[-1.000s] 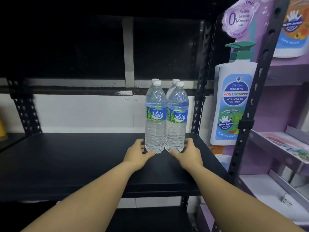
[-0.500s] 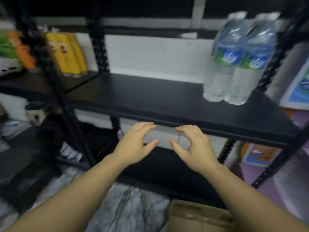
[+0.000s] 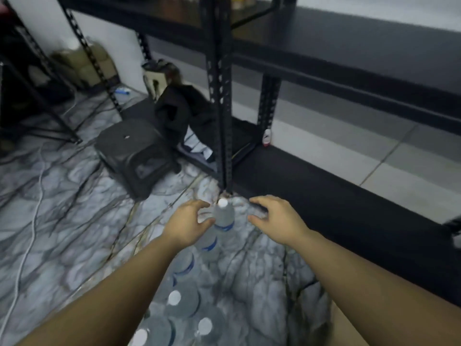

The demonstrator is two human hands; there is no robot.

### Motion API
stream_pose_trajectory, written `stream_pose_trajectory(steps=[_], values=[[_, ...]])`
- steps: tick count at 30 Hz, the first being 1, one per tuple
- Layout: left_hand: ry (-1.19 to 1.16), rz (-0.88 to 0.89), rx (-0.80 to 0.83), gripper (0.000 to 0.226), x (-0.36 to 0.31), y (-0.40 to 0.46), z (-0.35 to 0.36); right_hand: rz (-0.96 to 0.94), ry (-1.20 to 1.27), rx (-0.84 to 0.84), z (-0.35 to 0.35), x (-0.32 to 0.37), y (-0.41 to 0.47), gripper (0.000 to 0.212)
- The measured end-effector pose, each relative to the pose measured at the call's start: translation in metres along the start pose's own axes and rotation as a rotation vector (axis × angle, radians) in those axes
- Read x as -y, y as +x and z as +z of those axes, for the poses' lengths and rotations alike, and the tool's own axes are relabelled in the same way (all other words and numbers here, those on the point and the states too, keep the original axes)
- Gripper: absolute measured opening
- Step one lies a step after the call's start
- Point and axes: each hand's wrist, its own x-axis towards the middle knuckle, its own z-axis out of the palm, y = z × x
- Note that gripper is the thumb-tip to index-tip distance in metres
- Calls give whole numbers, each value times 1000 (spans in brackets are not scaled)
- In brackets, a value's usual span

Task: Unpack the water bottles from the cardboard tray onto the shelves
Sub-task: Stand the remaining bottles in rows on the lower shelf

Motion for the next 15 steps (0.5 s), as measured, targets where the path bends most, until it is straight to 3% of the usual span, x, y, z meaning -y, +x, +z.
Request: stream_pose_trajectory(steps=[3, 8, 12, 15], values=[[14, -86, 34, 62, 34, 9, 20, 14, -40, 133, 40, 8, 40, 64], [-24, -138, 52, 62, 64, 26, 56, 19, -145, 204, 91, 6, 101, 70], [-20, -142, 22, 54, 72, 35, 77, 39, -202, 246, 120, 3, 123, 64], [40, -170, -2, 51, 70, 39, 85, 26, -269, 156, 131, -1, 126, 47]])
